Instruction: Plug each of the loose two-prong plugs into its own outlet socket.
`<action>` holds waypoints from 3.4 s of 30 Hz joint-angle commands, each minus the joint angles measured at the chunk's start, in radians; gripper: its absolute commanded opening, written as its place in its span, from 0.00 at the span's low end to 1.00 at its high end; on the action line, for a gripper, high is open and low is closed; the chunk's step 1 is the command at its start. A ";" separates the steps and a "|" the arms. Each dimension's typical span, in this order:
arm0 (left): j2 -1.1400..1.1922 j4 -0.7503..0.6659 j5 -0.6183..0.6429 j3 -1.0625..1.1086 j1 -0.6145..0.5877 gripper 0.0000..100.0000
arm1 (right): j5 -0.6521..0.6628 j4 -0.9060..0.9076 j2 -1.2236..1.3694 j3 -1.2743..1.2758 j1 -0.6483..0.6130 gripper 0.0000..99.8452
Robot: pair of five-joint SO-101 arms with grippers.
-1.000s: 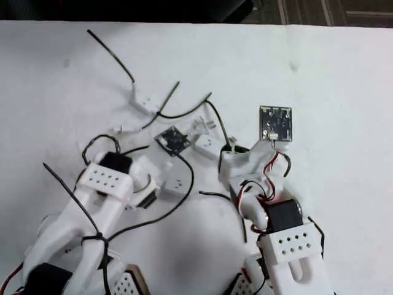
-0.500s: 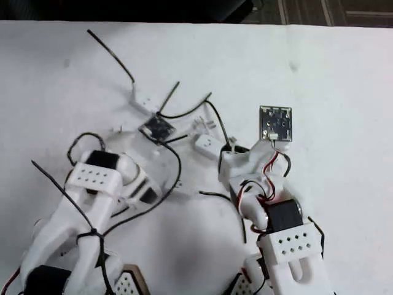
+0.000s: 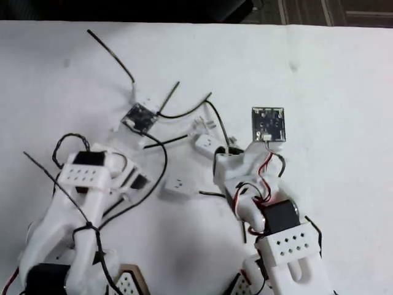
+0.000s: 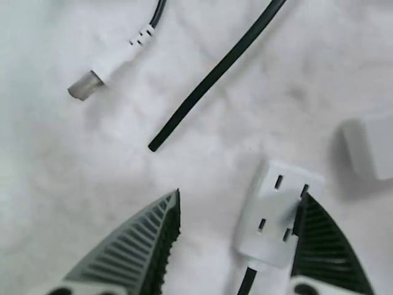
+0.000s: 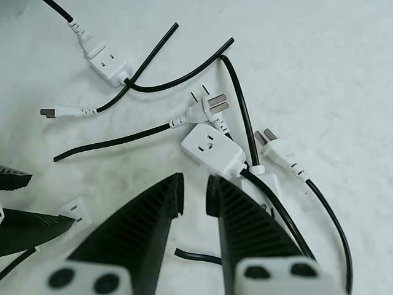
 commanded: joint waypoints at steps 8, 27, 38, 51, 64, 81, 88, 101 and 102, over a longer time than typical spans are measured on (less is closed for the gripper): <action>-0.239 0.239 0.005 -0.160 -0.025 0.29 | 0.155 -0.013 -0.010 -0.012 -0.013 0.07; -0.782 -0.034 0.100 0.413 -0.349 0.29 | 0.496 0.197 0.320 -0.279 0.062 0.07; -0.918 -0.041 0.103 0.528 -0.371 0.29 | 0.701 0.199 0.951 -0.694 0.243 0.07; -0.934 -0.043 0.103 0.540 -0.371 0.29 | 0.721 0.199 1.397 -0.885 0.269 0.07; -0.934 -0.049 0.101 0.549 -0.371 0.29 | 0.717 0.231 1.386 -0.885 0.381 0.02; -0.934 -0.049 0.101 0.549 -0.371 0.29 | 0.264 0.496 1.210 -0.881 0.340 0.02; -0.934 -0.049 0.101 0.549 -0.371 0.29 | 0.265 0.432 1.271 -0.887 0.232 0.22; -0.934 -0.048 0.101 0.549 -0.371 0.29 | 0.376 0.143 1.428 -0.887 0.295 0.23; -0.934 -0.048 0.101 0.549 -0.371 0.29 | 0.393 0.133 1.437 -0.887 0.305 0.20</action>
